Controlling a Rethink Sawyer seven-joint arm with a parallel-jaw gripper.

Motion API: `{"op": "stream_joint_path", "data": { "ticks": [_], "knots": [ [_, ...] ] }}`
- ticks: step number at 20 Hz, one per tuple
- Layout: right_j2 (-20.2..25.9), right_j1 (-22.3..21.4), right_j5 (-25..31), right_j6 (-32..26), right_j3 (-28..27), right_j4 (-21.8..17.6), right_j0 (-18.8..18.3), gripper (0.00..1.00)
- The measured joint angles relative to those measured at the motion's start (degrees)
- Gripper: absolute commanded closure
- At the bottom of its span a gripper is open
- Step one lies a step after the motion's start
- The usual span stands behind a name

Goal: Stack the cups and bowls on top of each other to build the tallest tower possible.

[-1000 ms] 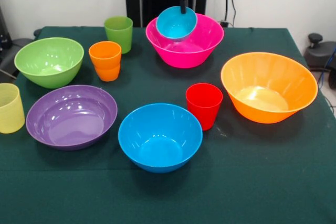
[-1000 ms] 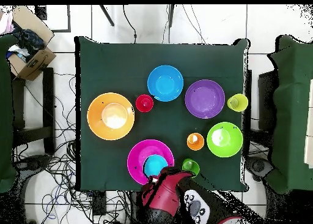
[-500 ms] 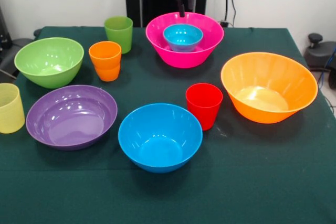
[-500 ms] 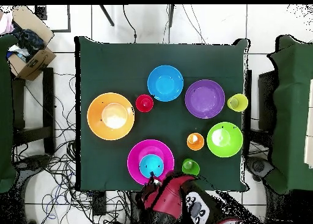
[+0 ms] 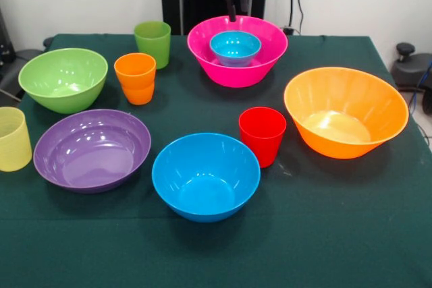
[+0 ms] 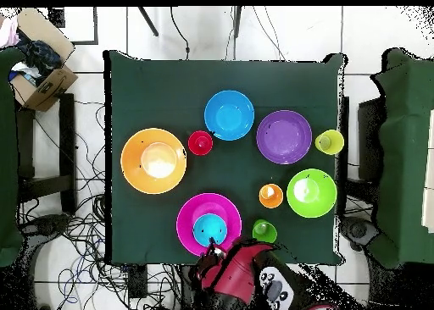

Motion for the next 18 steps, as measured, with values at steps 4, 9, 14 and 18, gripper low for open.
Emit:
{"op": "stream_joint_path", "data": {
  "ticks": [4, 9, 14, 18],
  "knots": [
    [2.42, -0.48, 1.19, 0.00, 0.06, 3.01, -3.51, 0.00],
    [8.71, -1.79, 6.78, -0.02, 0.12, 10.05, -12.06, 0.00],
    [15.21, -3.96, 14.65, -0.02, 0.12, 15.80, -19.70, 0.00],
    [19.08, -4.34, 19.44, -0.05, -0.23, 17.43, -23.44, 0.00]
  ]
}}
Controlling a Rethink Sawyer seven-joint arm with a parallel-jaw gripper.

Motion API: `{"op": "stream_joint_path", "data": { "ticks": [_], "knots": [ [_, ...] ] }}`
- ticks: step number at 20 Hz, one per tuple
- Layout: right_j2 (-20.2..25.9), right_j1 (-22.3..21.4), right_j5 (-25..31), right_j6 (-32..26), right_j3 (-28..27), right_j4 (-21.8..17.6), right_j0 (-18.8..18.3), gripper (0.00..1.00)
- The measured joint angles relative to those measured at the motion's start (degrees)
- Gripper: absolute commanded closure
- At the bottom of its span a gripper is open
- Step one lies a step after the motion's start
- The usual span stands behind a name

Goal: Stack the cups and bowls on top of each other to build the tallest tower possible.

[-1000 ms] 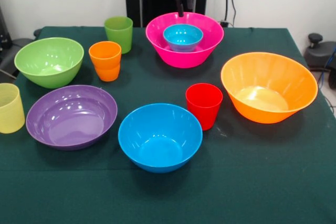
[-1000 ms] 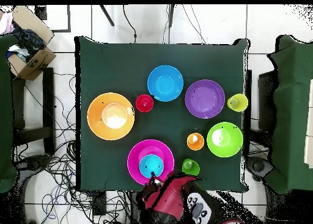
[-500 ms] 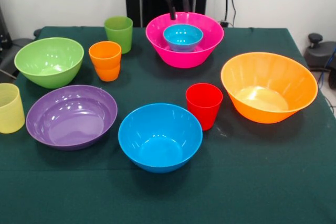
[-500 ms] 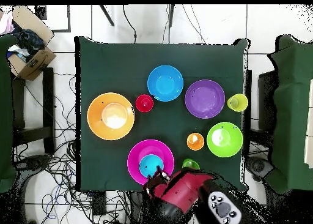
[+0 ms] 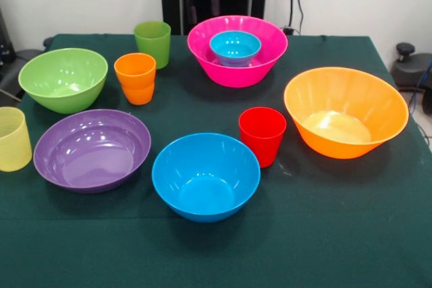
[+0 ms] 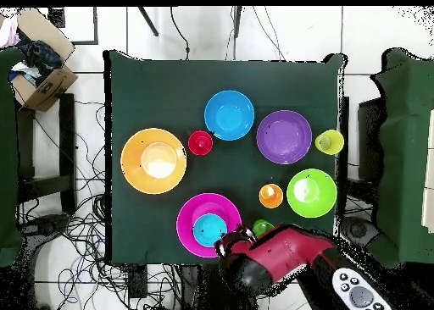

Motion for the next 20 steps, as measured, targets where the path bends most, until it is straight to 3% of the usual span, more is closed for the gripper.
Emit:
{"op": "stream_joint_path", "data": {
  "ticks": [9, 20],
  "knots": [
    [7.07, 1.31, 6.40, -2.55, -2.31, -0.05, -3.49, 0.00],
    [9.61, 3.28, 9.95, -5.34, -6.05, -0.13, -4.35, 0.00]
  ]
}}
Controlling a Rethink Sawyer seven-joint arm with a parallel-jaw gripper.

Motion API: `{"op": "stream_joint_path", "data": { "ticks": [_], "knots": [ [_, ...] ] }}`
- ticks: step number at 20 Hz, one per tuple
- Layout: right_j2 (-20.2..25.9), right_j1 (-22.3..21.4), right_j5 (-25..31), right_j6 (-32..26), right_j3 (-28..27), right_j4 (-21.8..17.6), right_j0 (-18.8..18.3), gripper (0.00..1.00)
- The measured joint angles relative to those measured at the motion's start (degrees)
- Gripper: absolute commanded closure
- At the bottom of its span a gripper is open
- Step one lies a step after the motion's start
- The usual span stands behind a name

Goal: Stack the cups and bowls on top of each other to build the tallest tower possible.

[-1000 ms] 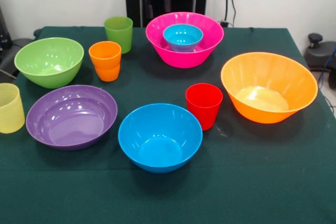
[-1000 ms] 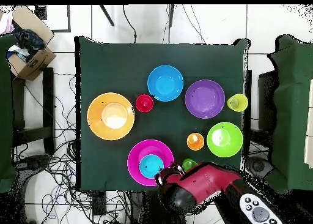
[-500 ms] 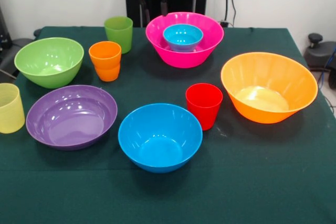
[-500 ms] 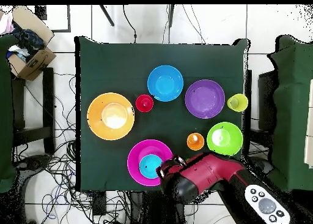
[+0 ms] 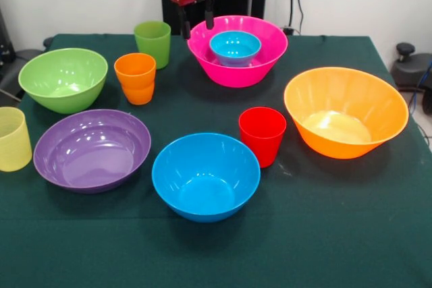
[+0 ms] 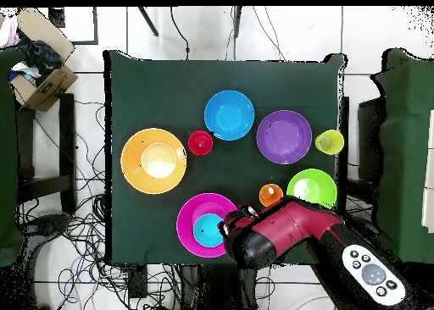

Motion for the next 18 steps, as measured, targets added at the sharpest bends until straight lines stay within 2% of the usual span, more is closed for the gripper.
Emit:
{"op": "stream_joint_path", "data": {
  "ticks": [12, 18],
  "knots": [
    [1.31, 0.41, 6.73, -5.00, -4.34, -0.02, -0.60, 0.00],
    [2.32, 3.05, 8.71, -8.91, -8.28, -0.06, -1.54, 0.00]
  ]
}}
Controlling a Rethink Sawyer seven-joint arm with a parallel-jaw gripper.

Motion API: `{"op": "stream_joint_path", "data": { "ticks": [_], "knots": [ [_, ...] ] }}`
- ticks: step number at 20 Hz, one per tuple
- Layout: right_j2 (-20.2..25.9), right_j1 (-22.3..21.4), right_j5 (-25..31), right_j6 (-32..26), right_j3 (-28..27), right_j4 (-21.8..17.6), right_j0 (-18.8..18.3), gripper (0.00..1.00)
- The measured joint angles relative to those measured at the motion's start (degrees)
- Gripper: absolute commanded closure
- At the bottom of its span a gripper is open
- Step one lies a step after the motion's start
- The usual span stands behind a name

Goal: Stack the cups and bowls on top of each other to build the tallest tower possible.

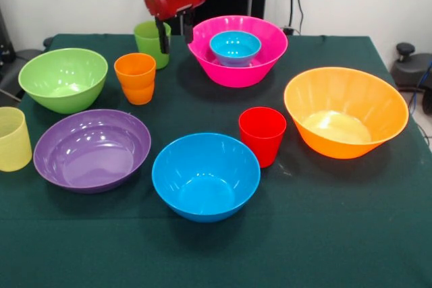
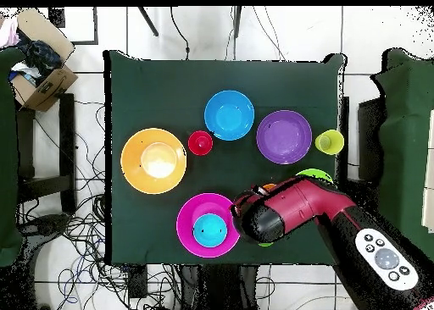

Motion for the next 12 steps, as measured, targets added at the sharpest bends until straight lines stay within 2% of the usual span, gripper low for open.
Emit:
{"op": "stream_joint_path", "data": {
  "ticks": [12],
  "knots": [
    [1.82, 5.69, 0.02, -7.45, -7.52, -0.01, -0.25, 0.00]
  ]
}}
